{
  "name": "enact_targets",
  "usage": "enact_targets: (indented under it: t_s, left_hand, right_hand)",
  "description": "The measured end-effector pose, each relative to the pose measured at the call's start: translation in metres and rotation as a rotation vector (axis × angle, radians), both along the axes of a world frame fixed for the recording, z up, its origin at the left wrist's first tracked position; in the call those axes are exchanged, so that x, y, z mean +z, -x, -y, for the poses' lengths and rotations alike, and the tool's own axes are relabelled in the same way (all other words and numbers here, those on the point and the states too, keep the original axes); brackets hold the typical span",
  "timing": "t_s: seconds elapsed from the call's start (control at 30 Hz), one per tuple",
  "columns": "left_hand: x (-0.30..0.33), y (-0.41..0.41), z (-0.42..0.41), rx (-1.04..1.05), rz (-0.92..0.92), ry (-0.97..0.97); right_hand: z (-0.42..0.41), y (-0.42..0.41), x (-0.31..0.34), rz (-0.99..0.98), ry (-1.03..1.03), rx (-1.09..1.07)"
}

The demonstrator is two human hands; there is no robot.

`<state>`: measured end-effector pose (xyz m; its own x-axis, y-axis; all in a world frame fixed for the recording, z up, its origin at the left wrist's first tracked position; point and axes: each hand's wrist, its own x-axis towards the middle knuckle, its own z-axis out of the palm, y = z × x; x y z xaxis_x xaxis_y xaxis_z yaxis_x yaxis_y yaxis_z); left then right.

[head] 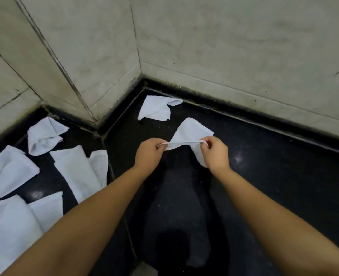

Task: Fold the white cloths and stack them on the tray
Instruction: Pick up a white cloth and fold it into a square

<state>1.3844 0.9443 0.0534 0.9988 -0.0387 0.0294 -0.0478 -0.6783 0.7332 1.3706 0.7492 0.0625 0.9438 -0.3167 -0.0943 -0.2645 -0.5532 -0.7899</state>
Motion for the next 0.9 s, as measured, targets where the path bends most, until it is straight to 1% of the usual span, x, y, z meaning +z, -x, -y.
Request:
enact_targets:
  t_s: [0.1,0.2,0.3,0.4,0.5,0.63,0.7,0.77,0.83,0.9]
  left_hand:
    - [0.032,0.002,0.001,0.009,0.039,0.049]
    - [0.061,0.014,0.002,0.016,0.1,0.105]
    - [0.072,0.042,-0.001,-0.043,0.039,0.171]
    - [0.062,0.093,-0.001,-0.158,-0.126,0.137]
    - [0.038,0.153,0.0,-0.196,-0.292,0.144]
    - [0.002,0.22,0.002,-0.234,-0.454,0.119]
    - [-0.009,0.241,0.004,-0.249,-0.493,0.069]
    - [-0.016,0.251,0.005,-0.227,-0.498,0.058]
    - [-0.019,0.249,0.006,-0.173,-0.479,0.077]
    - [-0.018,0.239,0.011,-0.105,-0.407,0.053]
  right_hand:
    - [0.023,0.006,0.036,0.114,-0.067,-0.009]
    - [0.049,0.023,0.063,0.182,-0.043,0.045]
    - [0.075,0.054,0.075,0.194,-0.047,0.141]
    - [0.099,0.101,0.066,0.094,-0.108,0.298]
    - [0.123,0.153,0.036,-0.072,-0.073,0.427]
    - [0.141,0.219,0.006,-0.237,-0.079,0.473]
    - [0.145,0.242,-0.003,-0.315,-0.116,0.487]
    - [0.147,0.253,-0.012,-0.349,-0.13,0.471]
    - [0.145,0.25,-0.017,-0.329,-0.096,0.396]
    - [0.141,0.237,-0.019,-0.285,-0.049,0.287]
